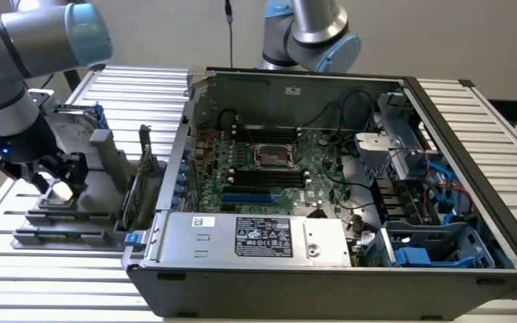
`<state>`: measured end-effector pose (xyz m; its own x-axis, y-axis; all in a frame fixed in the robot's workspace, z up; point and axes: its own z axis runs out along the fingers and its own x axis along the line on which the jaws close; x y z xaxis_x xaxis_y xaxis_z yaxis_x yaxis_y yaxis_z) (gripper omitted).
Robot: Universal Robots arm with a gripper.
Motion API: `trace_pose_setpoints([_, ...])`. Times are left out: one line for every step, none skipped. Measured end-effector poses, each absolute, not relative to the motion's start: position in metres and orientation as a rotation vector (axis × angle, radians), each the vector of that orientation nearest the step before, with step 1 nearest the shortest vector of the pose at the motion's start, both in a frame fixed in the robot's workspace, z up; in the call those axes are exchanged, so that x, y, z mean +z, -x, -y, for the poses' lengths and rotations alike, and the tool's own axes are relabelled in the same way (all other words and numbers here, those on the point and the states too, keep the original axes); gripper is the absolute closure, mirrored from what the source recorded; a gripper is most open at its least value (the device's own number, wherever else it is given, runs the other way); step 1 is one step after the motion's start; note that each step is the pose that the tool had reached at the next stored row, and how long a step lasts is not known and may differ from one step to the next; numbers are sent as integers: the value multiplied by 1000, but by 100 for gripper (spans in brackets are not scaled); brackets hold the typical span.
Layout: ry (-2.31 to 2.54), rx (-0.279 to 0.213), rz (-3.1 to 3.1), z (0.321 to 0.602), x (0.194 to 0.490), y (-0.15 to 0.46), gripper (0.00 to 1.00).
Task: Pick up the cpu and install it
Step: 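Pick up the cpu and move it towards the insertion slot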
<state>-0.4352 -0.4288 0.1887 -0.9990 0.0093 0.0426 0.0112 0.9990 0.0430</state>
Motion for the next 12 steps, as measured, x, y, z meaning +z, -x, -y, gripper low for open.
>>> trace_pose_setpoints([15,-64,3099,429,189,435,35])
trace_pose_setpoints([15,-60,3099,429,189,435,35])
trace_pose_setpoints([15,-55,3100,429,189,435,35])
trace_pose_setpoints([15,-50,3100,429,189,435,35])
trace_pose_setpoints([15,-45,3102,429,189,435,35])
trace_pose_setpoints([15,-40,3102,429,189,435,35])
trace_pose_setpoints([15,-37,3103,429,189,435,35])
trace_pose_setpoints([15,-35,3105,429,189,435,35])
trace_pose_setpoints([15,-34,3106,429,189,435,35])
trace_pose_setpoints([14,-34,3108,429,189,435,35])
trace_pose_setpoints([14,-34,3110,429,188,435,35])
trace_pose_setpoints([14,-34,3110,429,188,435,35])
